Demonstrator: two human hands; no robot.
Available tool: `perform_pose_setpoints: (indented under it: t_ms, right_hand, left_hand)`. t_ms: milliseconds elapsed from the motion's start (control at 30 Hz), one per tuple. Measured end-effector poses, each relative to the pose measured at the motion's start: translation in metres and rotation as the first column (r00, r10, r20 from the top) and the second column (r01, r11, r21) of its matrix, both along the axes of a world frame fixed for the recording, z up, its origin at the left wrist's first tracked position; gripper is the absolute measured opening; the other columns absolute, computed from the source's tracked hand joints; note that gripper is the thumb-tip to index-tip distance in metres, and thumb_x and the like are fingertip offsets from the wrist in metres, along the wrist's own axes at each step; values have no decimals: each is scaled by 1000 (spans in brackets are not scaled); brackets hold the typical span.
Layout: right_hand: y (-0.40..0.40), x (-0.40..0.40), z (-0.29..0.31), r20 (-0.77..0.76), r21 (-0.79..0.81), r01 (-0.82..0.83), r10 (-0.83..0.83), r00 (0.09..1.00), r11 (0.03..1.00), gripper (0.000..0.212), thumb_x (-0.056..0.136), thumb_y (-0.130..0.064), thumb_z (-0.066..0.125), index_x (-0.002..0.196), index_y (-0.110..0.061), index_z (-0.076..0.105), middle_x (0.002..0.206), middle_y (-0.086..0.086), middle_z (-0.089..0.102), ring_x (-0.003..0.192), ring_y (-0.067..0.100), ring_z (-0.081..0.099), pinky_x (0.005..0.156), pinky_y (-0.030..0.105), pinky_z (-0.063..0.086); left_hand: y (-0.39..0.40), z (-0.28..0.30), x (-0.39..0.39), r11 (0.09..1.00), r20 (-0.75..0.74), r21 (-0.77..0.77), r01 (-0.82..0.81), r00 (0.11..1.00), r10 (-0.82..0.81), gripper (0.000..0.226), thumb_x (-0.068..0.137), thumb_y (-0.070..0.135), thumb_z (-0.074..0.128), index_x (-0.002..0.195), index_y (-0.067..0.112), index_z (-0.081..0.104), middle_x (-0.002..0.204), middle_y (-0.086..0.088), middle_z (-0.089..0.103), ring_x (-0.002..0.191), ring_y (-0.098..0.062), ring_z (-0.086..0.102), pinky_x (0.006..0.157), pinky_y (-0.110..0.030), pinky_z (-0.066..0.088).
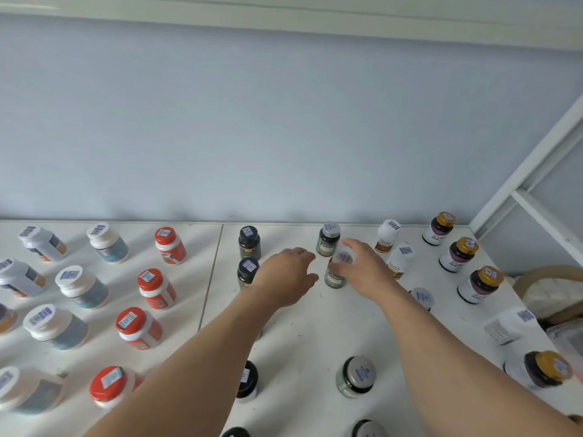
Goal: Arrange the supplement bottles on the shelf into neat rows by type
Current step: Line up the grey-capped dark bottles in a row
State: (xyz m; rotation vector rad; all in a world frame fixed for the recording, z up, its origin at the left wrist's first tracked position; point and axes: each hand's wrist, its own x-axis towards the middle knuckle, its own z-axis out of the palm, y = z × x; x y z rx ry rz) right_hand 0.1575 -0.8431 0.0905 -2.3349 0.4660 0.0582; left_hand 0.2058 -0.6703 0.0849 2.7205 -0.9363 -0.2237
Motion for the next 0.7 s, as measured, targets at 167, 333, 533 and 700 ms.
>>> perform_pose_setpoints:
  t_ms: [167,333,533,700]
  right_hand:
    - [-21,5,-17,-69,24,-54,55,996,998,51,87,-31,70,132,-19,50,121,2,61,102,21,56,71,26,39]
    - [-31,9,-26,-53,77,-79,83,995,994,33,85,-36,69,115,-24,59,102,-5,66,89,14,60,61,20,40]
    - [-41,13,-11,-42,180,-117,126,991,977,39,82,-45,66,117,-28,63,107,-8,66,98,11,61,76,26,45]
    - [-43,15,1,-15,209,-133,139,990,969,28,84,-42,64,108,-27,67,100,-9,68,93,9,62,72,25,47]
  left_hand:
    - [-31,-14,-9,992,-121,17,-125,985,126,52,94,41,53,140,19,42,140,0,48,126,-22,47,94,-37,44]
    - [-38,-31,-14,950,-357,-107,-293,903,238,68,89,42,62,147,23,33,145,4,46,130,-17,46,100,-30,41]
    - [-42,-35,-12,864,-651,-254,-435,738,180,59,80,31,74,135,27,51,124,9,62,114,-10,57,96,-30,47]
    - [-44,-30,-13,827,-716,-325,-459,690,102,23,80,22,74,97,35,65,95,15,73,100,-14,67,94,-36,50]
